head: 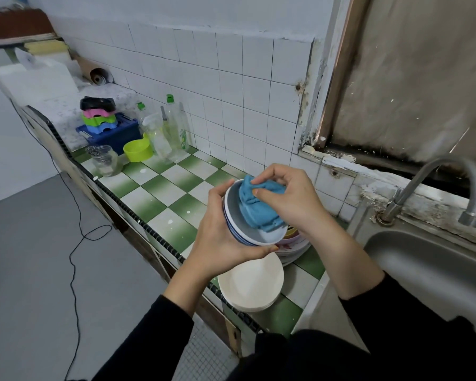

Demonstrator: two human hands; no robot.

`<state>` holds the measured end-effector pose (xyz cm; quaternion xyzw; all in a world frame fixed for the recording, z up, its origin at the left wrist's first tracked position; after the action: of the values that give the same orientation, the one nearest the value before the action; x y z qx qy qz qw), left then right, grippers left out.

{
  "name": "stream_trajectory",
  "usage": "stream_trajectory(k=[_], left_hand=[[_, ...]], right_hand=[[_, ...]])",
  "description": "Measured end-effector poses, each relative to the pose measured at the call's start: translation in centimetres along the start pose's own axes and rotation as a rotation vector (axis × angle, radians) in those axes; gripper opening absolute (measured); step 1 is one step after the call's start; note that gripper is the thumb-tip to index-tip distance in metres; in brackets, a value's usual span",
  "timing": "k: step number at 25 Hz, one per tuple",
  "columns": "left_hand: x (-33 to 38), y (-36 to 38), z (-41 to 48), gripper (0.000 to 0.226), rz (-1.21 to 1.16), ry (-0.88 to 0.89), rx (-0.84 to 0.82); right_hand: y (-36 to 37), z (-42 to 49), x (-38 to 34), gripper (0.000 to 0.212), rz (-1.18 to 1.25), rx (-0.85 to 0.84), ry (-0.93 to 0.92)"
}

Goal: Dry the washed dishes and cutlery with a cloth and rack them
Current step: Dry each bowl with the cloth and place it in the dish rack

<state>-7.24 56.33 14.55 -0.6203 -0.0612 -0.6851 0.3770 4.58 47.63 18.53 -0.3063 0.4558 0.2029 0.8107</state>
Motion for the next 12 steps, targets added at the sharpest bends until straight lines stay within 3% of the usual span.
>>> stream_trajectory(k=[3, 6, 9, 12], left_hand=[[-0.3, 0.2, 0.1, 0.108, 0.019, -0.017, -0.005], [-0.5, -0.8, 0.2, 0.114, 0.022, -0.016, -0.008], [-0.3, -1.3, 0.1, 0.113, 0.017, -0.025, -0.015], [-0.1, -1.5, 0.3, 0.107, 0.005, -0.028, 0.007]], right_hand=[[1.9, -0.5, -0.1, 0.028, 0.057, -0.082, -0.050], [2.7, -1.2, -0.6, 0.024, 0.321, -0.390, -0.089], [1.1, -0.7, -1.7, 0.016, 0.280, -0.660, -0.151], [-1.4, 1.1, -2.6, 0.020, 0.149, -0.634, -0.187]])
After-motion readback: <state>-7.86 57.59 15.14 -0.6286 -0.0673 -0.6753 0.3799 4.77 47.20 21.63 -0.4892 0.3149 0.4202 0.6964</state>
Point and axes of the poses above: each hand's wrist, its own z-axis towards the middle knuckle, its own y-axis out of the palm, x = y × z, the point moved 5 cm from there along z, towards the middle knuckle, and after that the axes turned 11 degrees about -y, right-handed, at the moved point
